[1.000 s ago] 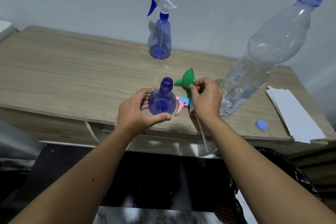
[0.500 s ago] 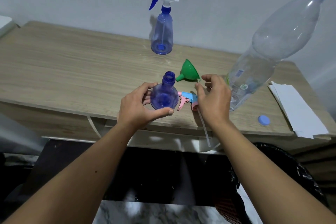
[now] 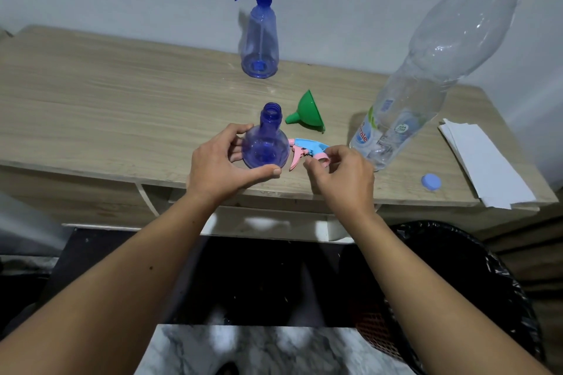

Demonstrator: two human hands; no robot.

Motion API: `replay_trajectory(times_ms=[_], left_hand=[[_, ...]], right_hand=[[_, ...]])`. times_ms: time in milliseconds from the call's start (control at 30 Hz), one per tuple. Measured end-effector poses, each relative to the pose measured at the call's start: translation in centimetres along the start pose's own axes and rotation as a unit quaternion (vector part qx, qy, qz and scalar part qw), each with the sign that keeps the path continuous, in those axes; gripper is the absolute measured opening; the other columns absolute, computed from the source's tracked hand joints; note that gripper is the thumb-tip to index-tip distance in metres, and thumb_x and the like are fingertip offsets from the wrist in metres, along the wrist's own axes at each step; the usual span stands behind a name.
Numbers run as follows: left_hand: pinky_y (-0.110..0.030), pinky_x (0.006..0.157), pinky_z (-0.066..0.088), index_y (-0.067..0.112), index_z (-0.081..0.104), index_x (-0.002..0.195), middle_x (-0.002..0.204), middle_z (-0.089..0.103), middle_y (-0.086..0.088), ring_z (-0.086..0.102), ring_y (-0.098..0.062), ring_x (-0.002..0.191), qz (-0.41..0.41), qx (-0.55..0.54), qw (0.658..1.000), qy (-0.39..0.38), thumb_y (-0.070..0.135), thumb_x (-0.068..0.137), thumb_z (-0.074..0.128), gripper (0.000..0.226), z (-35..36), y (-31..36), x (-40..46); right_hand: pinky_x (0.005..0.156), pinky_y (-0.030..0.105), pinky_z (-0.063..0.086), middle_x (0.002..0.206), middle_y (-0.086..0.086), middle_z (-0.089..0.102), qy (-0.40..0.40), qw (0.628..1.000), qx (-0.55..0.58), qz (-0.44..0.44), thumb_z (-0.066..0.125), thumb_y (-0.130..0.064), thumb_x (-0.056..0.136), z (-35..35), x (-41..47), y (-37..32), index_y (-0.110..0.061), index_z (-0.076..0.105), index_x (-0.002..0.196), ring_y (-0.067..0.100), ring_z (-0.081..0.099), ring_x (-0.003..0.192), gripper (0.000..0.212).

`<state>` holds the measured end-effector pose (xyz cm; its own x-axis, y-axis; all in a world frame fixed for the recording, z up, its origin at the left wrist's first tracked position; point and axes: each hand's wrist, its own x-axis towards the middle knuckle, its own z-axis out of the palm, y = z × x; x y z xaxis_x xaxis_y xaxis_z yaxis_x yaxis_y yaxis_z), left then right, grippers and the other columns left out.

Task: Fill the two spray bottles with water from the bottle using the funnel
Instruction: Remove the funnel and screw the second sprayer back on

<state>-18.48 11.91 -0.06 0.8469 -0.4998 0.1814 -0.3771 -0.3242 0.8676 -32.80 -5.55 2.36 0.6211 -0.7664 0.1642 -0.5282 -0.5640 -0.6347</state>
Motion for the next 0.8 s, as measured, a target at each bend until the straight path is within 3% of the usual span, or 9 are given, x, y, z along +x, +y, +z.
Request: replay_trajectory(times_ms=[167, 367, 467, 533, 600, 800], left_hand=[[-0.029, 0.092, 0.065, 0.033, 0.067, 0.134, 0.109, 0.075, 0.014, 0.074, 0.0, 0.097, 0.003, 0.002, 1.0, 0.001, 0.065, 0.048, 0.102, 0.098, -0.1, 0.0, -0.1], [-0.024, 0.09, 0.064, 0.033, 0.067, 0.134, 0.109, 0.075, 0.014, 0.073, 0.003, 0.097, 0.001, 0.009, 1.0, -0.008, 0.066, 0.049, 0.101, 0.098, -0.2, 0.4, -0.1], [-0.023, 0.09, 0.064, 0.033, 0.067, 0.133, 0.11, 0.076, 0.014, 0.073, 0.004, 0.097, 0.001, 0.012, 1.0, -0.01, 0.065, 0.049, 0.102, 0.097, -0.3, 0.5, -0.1], [-0.021, 0.09, 0.063, 0.034, 0.067, 0.132, 0.109, 0.076, 0.015, 0.073, 0.006, 0.096, -0.001, 0.009, 1.0, -0.01, 0.063, 0.049, 0.104, 0.095, -0.3, 0.5, -0.2], [-0.019, 0.09, 0.062, 0.036, 0.068, 0.129, 0.107, 0.076, 0.017, 0.072, 0.008, 0.095, 0.002, 0.001, 1.0, -0.007, 0.06, 0.05, 0.105, 0.091, -0.3, 0.5, -0.2], [-0.019, 0.092, 0.061, 0.032, 0.069, 0.131, 0.107, 0.076, 0.014, 0.073, 0.008, 0.096, 0.01, -0.003, 1.0, -0.005, 0.058, 0.05, 0.105, 0.093, -0.3, 0.4, -0.2]], right_hand=[[0.085, 0.038, 0.056, 0.091, 0.005, 0.076, -0.025, 0.999, 0.018, 0.043, 0.078, -0.039, 0.085, -0.4, -0.1, -0.6, -0.015, 0.08, 0.102, 0.027, 0.07, 0.092, 0.029], [0.095, 0.041, 0.057, 0.1, 0.002, 0.076, 0.01, 0.992, 0.111, 0.054, 0.071, -0.04, 0.08, -2.0, 0.6, -2.1, -0.022, 0.077, 0.113, 0.023, 0.071, 0.095, 0.038], [0.091, 0.023, 0.052, 0.113, 0.002, 0.069, 0.009, 0.987, 0.163, 0.006, 0.076, -0.026, 0.092, -3.1, 1.2, -3.6, -0.02, 0.072, 0.127, 0.012, 0.066, 0.095, 0.036], [0.074, 0.012, 0.047, 0.103, 0.003, 0.065, 0.001, 0.967, 0.253, -0.011, 0.074, -0.017, 0.096, -3.9, 1.5, -5.2, -0.023, 0.07, 0.124, 0.002, 0.058, 0.076, 0.029], [0.068, 0.009, 0.046, 0.09, -0.001, 0.065, -0.006, 0.943, 0.333, -0.016, 0.072, -0.011, 0.098, -4.8, 1.9, -6.9, -0.025, 0.069, 0.117, -0.005, 0.054, 0.067, 0.024], [0.085, 0.017, 0.053, 0.091, -0.009, 0.066, -0.019, 0.891, 0.45, -0.058, 0.075, -0.005, 0.096, -6.7, 3.7, -11.2, -0.014, 0.068, 0.12, -0.006, 0.056, 0.074, 0.027]])
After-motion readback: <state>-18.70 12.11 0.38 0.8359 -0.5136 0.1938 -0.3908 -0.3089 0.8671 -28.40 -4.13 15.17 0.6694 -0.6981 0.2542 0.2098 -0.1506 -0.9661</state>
